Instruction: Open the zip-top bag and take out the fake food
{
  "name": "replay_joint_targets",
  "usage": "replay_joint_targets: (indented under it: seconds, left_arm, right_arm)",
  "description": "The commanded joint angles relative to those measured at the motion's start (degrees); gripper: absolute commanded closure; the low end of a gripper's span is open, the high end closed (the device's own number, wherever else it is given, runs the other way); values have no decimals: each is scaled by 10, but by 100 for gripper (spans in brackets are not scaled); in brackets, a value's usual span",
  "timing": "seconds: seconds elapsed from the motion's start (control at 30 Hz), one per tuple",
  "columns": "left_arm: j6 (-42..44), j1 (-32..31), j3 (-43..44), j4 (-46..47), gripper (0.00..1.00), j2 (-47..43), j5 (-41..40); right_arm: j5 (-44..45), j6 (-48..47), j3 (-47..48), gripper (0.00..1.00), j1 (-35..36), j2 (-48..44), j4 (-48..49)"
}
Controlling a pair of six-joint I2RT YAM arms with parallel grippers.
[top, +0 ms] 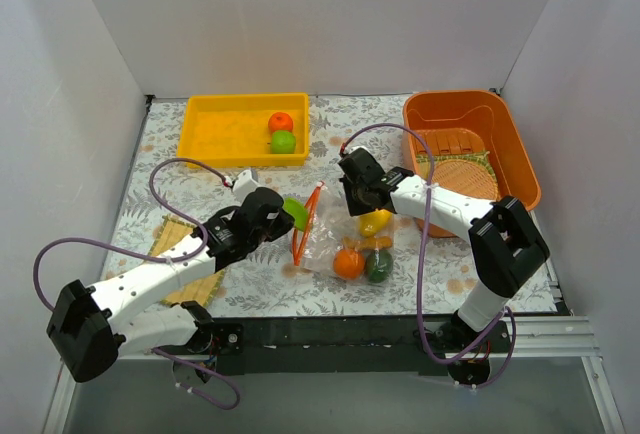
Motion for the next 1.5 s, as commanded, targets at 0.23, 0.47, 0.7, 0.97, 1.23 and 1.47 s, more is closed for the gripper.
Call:
replay_joint_targets:
  seconds: [0.23,0.47,0.7,0.97,1.23,1.47]
  left_arm:
    - [72,91,113,-12,100,55,-38]
    - [131,205,184,78,100,159,15]
    - [149,308,299,123,100,320,59]
    - [172,350,423,109,91,456,55]
    - [190,358,424,94,21,453,59]
    - [129,314,274,57,45,314,82]
  right_arm:
    - [15,-6,-8,93,-4,-39,6]
    - [9,-13,-10,93,-4,-48,6]
    - [-2,-22,-10,93,-4,-59,10]
    - [-16,-33,-16,93,-4,-63,21]
    - [-17,-43,0,93,-4,-52,18]
    - [12,-42,-1,89,-4,-86,-8]
